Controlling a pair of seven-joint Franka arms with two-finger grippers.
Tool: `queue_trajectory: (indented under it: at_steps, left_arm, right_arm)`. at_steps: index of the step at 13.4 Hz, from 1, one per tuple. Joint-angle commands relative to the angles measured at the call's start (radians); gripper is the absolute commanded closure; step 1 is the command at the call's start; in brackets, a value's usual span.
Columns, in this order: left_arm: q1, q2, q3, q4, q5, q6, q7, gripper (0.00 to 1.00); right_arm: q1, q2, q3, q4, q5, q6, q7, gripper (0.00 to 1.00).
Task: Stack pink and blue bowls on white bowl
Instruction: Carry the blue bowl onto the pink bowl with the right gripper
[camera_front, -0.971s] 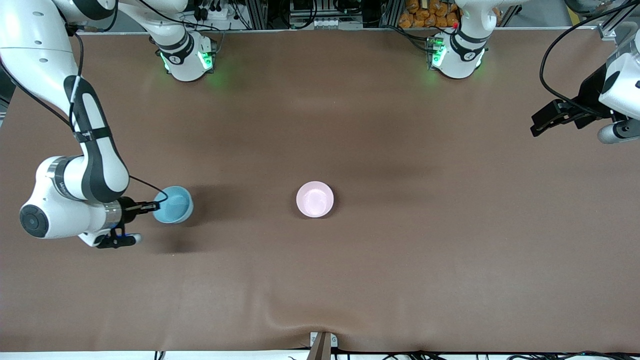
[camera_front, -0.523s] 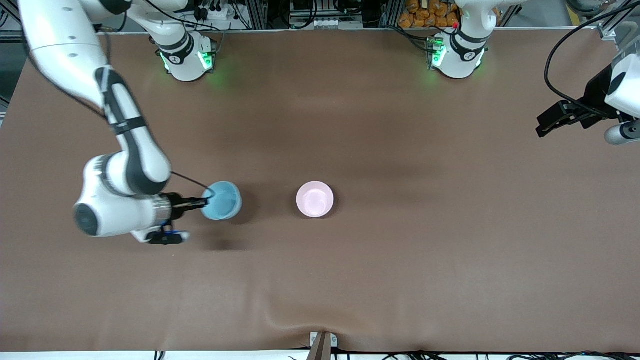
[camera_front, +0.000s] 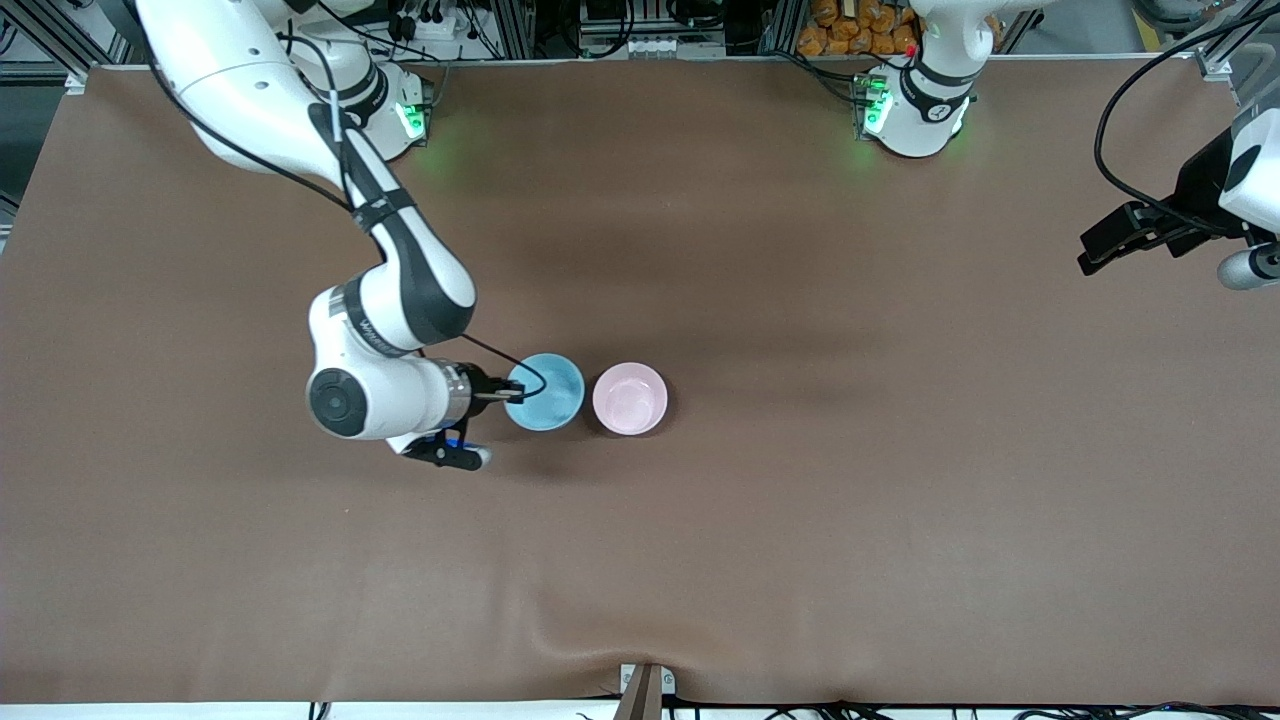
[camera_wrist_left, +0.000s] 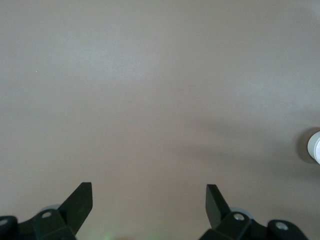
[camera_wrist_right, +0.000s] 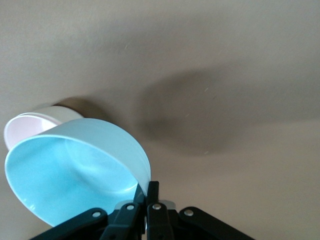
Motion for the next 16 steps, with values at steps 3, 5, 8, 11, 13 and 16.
queue_trajectory:
  at_steps: [3,5,8,11,13,16]
  left_arm:
    - [0.040,-0.055,0.002,-0.013,0.005,-0.042,0.038,0.00]
    - [0.047,-0.057,0.005,-0.013,0.004,-0.053,0.038,0.00]
    - [0.072,-0.054,0.020,-0.013,0.005,-0.076,0.038,0.00]
    - [0.086,-0.055,0.022,-0.011,0.017,-0.076,0.040,0.00]
    - [0.087,-0.072,0.031,-0.011,0.017,-0.093,0.040,0.00]
    - [0.087,-0.083,0.038,-0.011,0.017,-0.110,0.046,0.00]
  right_arm:
    - [0.052,0.063,-0.007,0.091,0.079,-0.001,0.162,1.00]
    - [0.086,0.066,-0.008,0.096,0.079,0.046,0.210,1.00]
    - [0.124,0.093,-0.008,0.096,0.078,0.124,0.230,1.00]
    - [0.150,0.101,-0.008,0.096,0.076,0.142,0.267,1.00]
    - [0.152,0.101,-0.008,0.093,0.076,0.142,0.267,1.00]
    - [0.154,0.104,-0.008,0.090,0.075,0.143,0.258,1.00]
